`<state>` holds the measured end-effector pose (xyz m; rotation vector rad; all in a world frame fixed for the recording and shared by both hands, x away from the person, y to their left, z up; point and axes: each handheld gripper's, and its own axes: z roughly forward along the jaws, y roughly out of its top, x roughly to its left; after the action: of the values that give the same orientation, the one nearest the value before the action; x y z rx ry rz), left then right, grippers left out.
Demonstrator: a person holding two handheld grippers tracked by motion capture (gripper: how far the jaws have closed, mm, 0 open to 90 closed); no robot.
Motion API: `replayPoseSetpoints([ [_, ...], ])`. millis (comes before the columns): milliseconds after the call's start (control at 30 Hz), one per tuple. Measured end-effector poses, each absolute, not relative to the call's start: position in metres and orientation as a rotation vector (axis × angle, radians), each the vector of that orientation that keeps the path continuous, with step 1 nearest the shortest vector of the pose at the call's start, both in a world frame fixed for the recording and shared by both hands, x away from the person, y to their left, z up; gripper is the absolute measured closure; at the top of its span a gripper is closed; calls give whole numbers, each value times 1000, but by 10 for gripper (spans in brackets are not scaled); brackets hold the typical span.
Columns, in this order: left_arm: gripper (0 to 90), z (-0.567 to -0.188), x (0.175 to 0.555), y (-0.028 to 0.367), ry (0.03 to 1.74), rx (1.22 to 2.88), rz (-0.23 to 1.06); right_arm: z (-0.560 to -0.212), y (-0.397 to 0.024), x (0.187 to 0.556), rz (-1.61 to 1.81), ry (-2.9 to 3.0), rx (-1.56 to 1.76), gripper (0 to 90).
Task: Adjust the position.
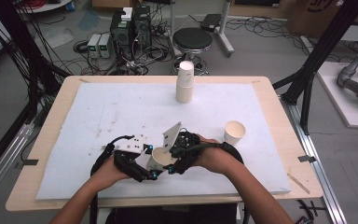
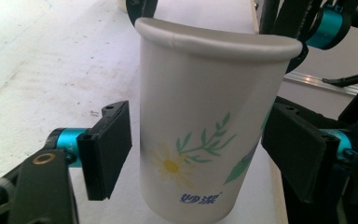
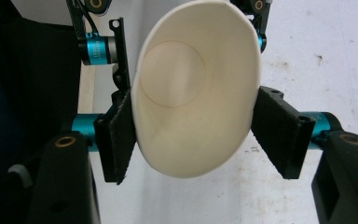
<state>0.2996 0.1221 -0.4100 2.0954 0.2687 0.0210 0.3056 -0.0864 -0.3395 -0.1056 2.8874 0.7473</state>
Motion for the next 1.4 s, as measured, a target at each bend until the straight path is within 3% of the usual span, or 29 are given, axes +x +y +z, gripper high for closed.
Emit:
replayPoseSetpoints([
  [200,342,-411,300,121,250,2101,12,-342,-84,305,734,2902,-109,344],
  [400,344,-411,299,121,238,2100,5,-342,-84,306,746,2906,-118,319],
  [533,332,-412,300,124,267,2064,1,-342,-89,310,854,2903,-28,214],
  [600,329,-414,300,127,282,2051,2,-340,-94,311,923,2892,10,214],
  [967,316,-424,300,142,359,1968,19,-339,-140,311,1272,2766,240,214],
  [1400,309,-430,305,163,473,1869,146,-355,-202,306,1430,2470,528,215],
])
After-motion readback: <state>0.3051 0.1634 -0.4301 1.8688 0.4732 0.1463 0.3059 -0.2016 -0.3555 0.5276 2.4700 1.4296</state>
